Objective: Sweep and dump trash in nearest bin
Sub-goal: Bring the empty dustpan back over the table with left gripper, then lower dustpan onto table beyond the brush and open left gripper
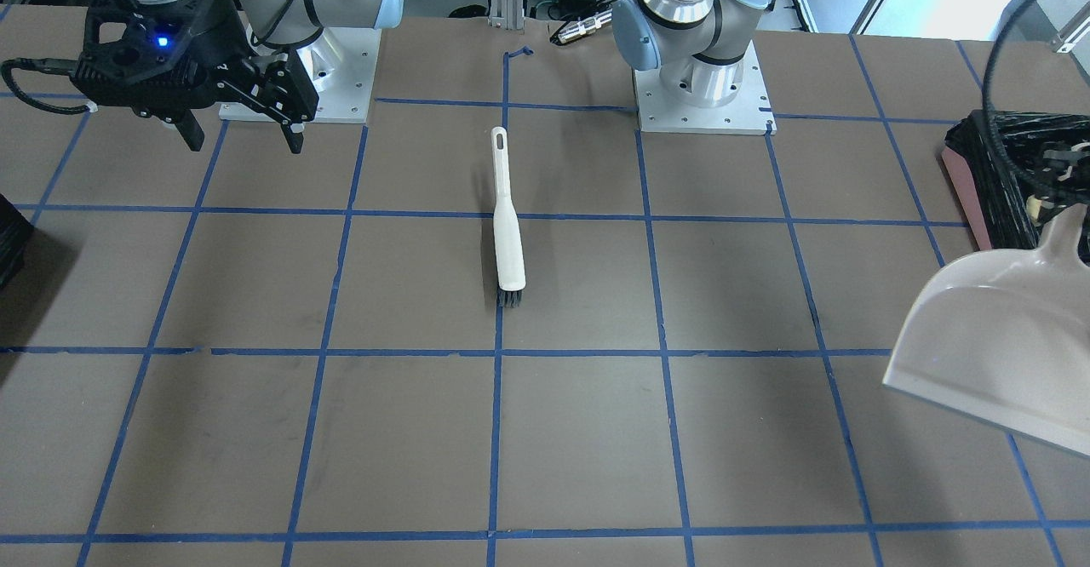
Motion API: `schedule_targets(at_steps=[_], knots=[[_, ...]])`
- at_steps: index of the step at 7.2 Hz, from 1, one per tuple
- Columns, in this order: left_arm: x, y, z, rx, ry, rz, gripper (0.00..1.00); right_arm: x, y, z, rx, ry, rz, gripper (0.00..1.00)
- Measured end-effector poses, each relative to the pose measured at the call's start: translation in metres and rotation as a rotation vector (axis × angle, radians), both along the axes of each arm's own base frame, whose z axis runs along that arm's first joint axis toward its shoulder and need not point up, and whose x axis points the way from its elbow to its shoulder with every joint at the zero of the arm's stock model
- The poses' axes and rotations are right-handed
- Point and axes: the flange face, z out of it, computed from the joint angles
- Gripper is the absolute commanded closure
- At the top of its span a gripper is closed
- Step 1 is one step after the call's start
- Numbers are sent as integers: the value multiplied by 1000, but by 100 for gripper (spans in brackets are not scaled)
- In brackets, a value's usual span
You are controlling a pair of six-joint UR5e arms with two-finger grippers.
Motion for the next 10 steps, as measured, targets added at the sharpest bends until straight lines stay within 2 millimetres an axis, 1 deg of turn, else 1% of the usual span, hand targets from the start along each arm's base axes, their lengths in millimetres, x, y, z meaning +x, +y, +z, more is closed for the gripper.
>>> schedule_targets(at_steps=[1,2,4,5,6,8,10], knots=[[-47,-6,-5,-18,23,54,100,0,0,0,1,0,1,0],[-95,-11,-14,-31,60,108,100,0,0,0,0,0,1,0],[-193,-19,-46,-43,128,208,100,1,0,0,0,-1,3,0],[-237,-22,-64,-48,148,244,100,1,0,0,-1,0,5,0],[-280,-24,-82,-52,155,239,100,1,1,1,-1,0,6,0],[-350,-31,-119,-67,188,210,100,2,1,1,-1,0,6,0],[-409,-34,-161,-87,206,220,100,2,0,0,-1,0,6,0]])
